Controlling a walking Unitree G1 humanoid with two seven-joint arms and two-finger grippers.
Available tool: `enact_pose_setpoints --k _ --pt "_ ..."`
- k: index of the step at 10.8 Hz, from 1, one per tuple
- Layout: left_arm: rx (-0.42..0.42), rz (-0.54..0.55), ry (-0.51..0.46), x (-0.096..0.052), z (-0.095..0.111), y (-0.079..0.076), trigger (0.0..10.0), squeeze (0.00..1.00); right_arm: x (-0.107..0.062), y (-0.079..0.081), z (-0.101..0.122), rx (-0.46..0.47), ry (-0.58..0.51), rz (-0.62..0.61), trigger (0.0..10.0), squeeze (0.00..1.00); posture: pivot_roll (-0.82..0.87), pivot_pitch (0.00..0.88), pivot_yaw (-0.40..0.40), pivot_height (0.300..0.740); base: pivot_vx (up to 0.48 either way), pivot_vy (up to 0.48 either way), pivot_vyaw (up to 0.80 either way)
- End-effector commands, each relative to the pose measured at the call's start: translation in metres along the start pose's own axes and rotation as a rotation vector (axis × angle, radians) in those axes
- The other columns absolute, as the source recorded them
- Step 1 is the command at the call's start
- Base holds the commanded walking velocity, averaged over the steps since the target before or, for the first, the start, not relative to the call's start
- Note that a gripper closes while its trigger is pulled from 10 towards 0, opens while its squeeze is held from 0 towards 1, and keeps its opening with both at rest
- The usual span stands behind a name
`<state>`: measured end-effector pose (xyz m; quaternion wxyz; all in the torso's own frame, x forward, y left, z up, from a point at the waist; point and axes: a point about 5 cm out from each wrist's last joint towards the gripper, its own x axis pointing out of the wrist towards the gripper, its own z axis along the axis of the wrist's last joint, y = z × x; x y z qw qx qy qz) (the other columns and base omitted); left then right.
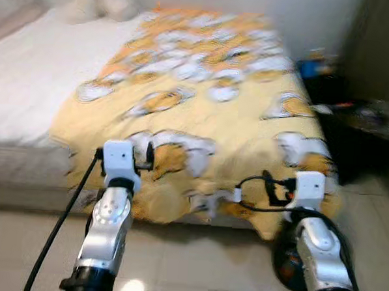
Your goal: Clean up the room
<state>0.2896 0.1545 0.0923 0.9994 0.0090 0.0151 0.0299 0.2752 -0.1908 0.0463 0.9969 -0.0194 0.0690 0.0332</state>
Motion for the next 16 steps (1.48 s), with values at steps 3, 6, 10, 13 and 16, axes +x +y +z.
enact_pose_setpoints --k 3,6,10,13,16 --pt "-0.003 -0.017 0.038 -0.006 -0.012 0.013 10.0 0.0 0.004 0.015 0.007 0.038 -0.038 0.057 10.0 0.02 -0.09 0.0 0.055 0.731 0.0 0.48 0.59" --pt "-0.013 -0.007 0.052 -0.008 -0.019 0.017 10.0 0.0 0.002 0.012 0.003 0.034 -0.02 0.069 10.0 0.04 -0.08 0.0 0.04 0.731 0.0 0.48 0.59" --pt "-0.014 0.046 0.062 -0.008 -0.021 0.02 10.0 0.0 0.008 0.014 0.004 0.032 -0.011 0.096 10.0 0.05 -0.07 0.0 0.034 0.731 0.0 0.48 0.58" --pt "0.048 0.023 0.091 -0.01 -0.027 0.013 10.0 0.0 0.008 0.017 0.001 0.032 0.002 0.122 10.0 0.07 -0.06 0.0 0.028 0.731 0.0 0.134 0.58" --pt "0.012 0.0 0.113 -0.011 -0.025 0.004 10.0 0.0 0.008 0.017 -0.002 0.031 0.018 0.147 10.0 0.09 -0.06 0.0 0.024 0.731 0.0 0.0 0.57"
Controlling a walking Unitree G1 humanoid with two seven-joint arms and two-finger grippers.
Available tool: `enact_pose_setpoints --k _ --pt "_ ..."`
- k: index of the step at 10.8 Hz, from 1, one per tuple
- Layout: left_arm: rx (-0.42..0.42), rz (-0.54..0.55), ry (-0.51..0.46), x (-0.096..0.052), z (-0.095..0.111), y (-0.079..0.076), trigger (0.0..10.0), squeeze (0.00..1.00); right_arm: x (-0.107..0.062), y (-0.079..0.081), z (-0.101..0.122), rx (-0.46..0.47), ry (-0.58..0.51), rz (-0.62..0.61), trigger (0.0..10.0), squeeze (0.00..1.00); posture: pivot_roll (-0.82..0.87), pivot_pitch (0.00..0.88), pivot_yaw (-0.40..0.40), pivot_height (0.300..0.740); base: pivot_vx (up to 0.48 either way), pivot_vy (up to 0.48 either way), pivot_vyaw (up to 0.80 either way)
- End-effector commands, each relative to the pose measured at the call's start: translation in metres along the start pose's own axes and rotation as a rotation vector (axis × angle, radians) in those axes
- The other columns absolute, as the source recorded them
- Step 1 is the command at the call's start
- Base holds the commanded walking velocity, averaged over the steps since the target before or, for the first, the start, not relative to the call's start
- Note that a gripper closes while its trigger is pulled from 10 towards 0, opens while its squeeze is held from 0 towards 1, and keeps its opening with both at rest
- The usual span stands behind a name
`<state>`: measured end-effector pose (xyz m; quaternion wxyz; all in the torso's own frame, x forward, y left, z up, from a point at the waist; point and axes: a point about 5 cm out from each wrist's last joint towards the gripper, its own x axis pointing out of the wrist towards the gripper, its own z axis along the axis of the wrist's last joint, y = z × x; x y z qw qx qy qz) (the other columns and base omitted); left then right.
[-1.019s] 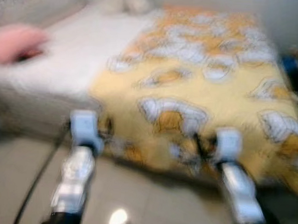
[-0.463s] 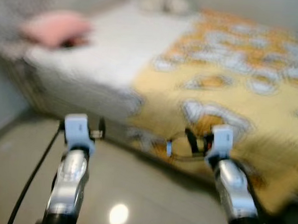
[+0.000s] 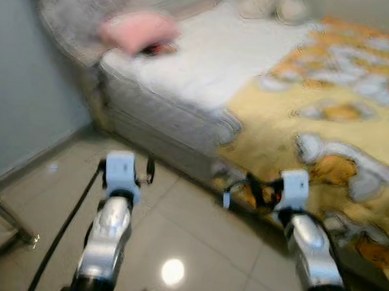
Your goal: Clean up the room
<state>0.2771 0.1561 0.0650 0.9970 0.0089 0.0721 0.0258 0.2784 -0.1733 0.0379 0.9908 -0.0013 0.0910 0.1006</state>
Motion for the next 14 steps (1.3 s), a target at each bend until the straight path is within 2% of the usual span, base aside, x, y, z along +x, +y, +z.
enact_pose_setpoints --k 1,2,3,4,9,11,13,14 --pt "-0.012 -0.018 -0.018 0.003 0.01 -0.005 10.0 0.0 0.004 0.001 0.004 0.006 -0.013 0.014 10.0 0.09 -0.05 0.0 0.017 0.731 0.0 0.0 0.56" --pt "0.016 -0.021 -0.037 0.006 0.016 -0.009 10.0 0.0 0.008 0.002 0.004 0.02 -0.007 0.019 10.0 0.09 -0.04 0.0 0.015 0.731 0.0 0.0 0.55" --pt "0.003 -0.017 -0.059 0.008 0.021 -0.011 10.0 0.0 0.012 0.007 0.007 0.02 -0.015 0.036 10.0 0.1 -0.04 0.0 0.011 0.731 0.0 0.0 0.56" --pt "0.014 0.026 -0.039 0.01 0.019 -0.009 10.0 0.0 0.015 0.012 0.011 0.019 -0.028 0.052 10.0 0.1 -0.04 0.0 0.012 0.731 0.371 -0.3 0.56" --pt "0.006 0.071 0.001 0.009 0.011 0.001 10.0 0.0 0.014 0.012 0.009 -0.001 -0.032 0.063 10.0 0.13 -0.05 0.0 0.01 0.731 0.363 -0.309 0.55" --pt "-0.008 0.072 0.006 0.011 0.013 -0.001 10.0 0.0 0.013 0.01 0.011 -0.007 -0.039 0.062 10.0 0.14 -0.05 0.0 0.005 0.731 0.364 -0.309 0.57" --pt "-0.009 0.053 0.009 0.013 0.012 -0.004 10.0 0.0 0.012 0.007 0.01 -0.001 -0.031 0.053 10.0 0.15 -0.05 0.0 0.003 0.731 0.0 0.0 0.57" --pt "0.025 0.051 0.005 0.014 0.013 -0.003 10.0 0.0 0.012 0.007 0.011 -0.002 -0.032 0.053 10.0 0.15 -0.05 0.0 0.002 0.731 0.0 0.0 0.57"
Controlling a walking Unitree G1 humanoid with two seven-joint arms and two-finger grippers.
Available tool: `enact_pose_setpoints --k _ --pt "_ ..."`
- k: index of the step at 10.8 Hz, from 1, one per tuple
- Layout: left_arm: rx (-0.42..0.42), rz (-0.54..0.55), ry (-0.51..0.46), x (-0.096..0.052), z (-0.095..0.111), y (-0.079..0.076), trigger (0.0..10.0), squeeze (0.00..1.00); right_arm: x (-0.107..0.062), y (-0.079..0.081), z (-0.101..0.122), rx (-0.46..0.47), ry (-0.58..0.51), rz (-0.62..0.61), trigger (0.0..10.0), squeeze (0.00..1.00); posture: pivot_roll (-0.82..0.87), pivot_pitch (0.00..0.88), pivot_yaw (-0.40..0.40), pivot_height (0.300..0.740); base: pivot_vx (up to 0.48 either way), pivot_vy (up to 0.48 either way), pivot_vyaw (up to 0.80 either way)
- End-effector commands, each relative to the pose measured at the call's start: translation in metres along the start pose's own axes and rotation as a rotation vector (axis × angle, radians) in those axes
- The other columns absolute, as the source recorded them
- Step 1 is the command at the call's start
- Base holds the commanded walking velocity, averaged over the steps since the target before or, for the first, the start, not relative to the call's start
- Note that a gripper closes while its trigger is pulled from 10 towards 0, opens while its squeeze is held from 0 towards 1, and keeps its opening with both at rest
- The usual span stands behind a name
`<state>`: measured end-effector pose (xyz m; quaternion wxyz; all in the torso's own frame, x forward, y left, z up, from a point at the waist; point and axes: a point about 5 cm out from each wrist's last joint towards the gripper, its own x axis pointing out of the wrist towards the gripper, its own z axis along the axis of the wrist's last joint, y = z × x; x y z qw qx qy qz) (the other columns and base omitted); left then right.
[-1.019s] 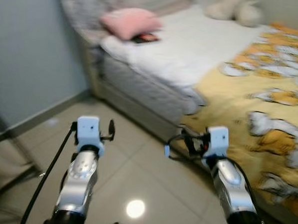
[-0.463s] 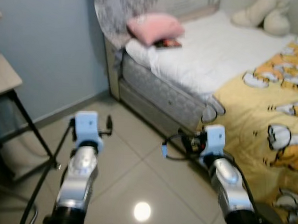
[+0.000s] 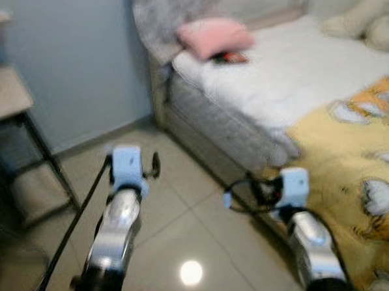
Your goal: Clean up the room
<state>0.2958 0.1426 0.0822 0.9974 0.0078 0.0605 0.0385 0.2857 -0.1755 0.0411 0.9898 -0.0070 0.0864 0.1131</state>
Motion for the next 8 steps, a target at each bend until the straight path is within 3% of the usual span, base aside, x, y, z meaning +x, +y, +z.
enact_pose_setpoints --k 1,3,8 --pt "0.056 0.028 0.016 -0.001 -0.005 0.012 10.0 0.0 0.007 0.01 0.007 0.012 -0.026 0.029 10.0 0.15 -0.05 0.0 0.002 0.731 0.0 0.0 0.57" --pt "0.029 0.054 0.015 0.001 -0.005 0.018 10.0 0.0 0.007 0.012 0.006 0.02 -0.027 0.024 10.0 0.16 -0.05 0.0 0.006 0.731 0.0 0.0 0.57" --pt "0.049 0.058 0.028 -0.004 -0.012 0.022 10.0 0.0 0.006 0.015 0.005 0.026 -0.025 0.037 10.0 0.16 -0.04 0.0 0.008 0.731 0.0 0.0 0.57"
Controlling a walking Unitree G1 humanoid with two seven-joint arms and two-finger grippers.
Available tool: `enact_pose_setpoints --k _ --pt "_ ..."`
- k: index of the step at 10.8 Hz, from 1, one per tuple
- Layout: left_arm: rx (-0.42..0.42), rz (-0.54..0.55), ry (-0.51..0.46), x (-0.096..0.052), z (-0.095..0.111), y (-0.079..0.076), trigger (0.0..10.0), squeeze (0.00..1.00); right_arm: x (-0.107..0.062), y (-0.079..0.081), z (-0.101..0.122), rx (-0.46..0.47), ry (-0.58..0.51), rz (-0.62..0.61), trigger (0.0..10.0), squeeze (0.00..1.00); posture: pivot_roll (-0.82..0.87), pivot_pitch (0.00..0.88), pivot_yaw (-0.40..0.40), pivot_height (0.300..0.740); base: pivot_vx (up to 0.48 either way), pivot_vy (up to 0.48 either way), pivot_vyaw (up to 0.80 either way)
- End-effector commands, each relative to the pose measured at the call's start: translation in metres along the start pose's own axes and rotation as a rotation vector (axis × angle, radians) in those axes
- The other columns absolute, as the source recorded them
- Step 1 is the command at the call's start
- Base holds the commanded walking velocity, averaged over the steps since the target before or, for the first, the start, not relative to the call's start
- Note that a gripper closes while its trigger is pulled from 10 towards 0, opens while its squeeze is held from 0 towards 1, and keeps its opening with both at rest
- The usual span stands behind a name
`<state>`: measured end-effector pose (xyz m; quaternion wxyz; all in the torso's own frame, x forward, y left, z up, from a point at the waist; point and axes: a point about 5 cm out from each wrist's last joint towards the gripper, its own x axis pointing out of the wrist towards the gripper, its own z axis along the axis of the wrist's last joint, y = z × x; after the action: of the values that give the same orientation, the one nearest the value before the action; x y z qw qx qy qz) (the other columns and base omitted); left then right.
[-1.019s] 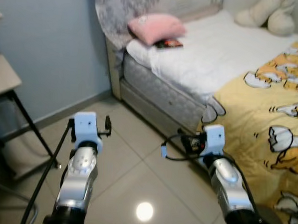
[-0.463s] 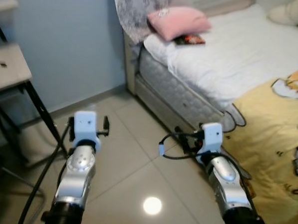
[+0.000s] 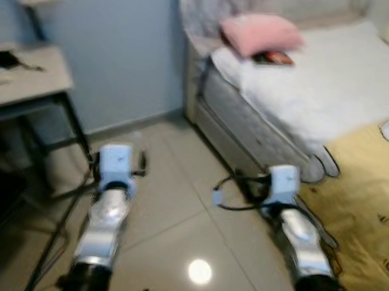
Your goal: Clean up the room
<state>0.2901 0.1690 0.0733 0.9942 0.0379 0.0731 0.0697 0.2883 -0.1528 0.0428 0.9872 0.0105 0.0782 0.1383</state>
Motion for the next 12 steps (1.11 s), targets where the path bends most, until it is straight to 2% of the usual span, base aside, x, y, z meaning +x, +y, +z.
enact_pose_setpoints --k 1,2,4,6,7,9,11,12 --pt "-0.001 -0.013 0.001 -0.002 -0.003 -0.004 10.0 0.0 -0.001 -0.007 0.003 -0.003 -0.006 -0.017 10.0 0.16 -0.04 0.0 0.009 0.731 0.0 0.0 0.57" --pt "0.033 -0.018 -0.003 -0.004 -0.005 -0.003 10.0 0.0 -0.002 -0.009 0.004 -0.003 -0.009 -0.019 10.0 0.16 -0.05 0.0 0.012 0.731 0.0 0.0 0.57" --pt "0.05 -0.028 -0.026 -0.003 -0.001 -0.004 10.0 0.0 -0.002 -0.012 0.005 0.0 -0.012 -0.027 10.0 0.16 -0.05 0.0 0.013 0.731 0.0 0.0 0.57" --pt "0.021 -0.051 -0.065 -0.001 0.007 -0.008 10.0 0.0 -0.002 -0.011 0.006 -0.002 -0.02 -0.034 10.0 0.17 -0.05 0.0 0.015 0.731 0.0 0.0 0.57" --pt "-0.01 -0.027 -0.062 0.0 0.009 -0.006 10.0 0.0 -0.002 -0.009 0.006 -0.009 -0.019 -0.033 10.0 0.1 -0.06 0.0 0.02 0.731 0.472 0.0 0.0" --pt "-0.054 -0.003 -0.039 0.001 0.006 -0.003 10.0 0.0 -0.002 -0.012 0.004 0.0 -0.011 -0.061 10.0 0.07 -0.06 0.0 0.02 0.731 0.472 0.0 0.0" --pt "-0.05 -0.016 -0.038 0.001 0.005 -0.003 10.0 0.0 -0.004 -0.015 0.003 0.001 -0.004 -0.076 10.0 0.09 -0.07 0.0 0.025 0.731 0.472 0.0 0.0" --pt "-0.053 -0.033 -0.042 0.001 0.006 -0.005 10.0 0.0 -0.004 -0.017 0.003 -0.008 -0.003 -0.087 10.0 0.12 -0.07 0.0 0.026 0.731 0.472 0.0 0.66"
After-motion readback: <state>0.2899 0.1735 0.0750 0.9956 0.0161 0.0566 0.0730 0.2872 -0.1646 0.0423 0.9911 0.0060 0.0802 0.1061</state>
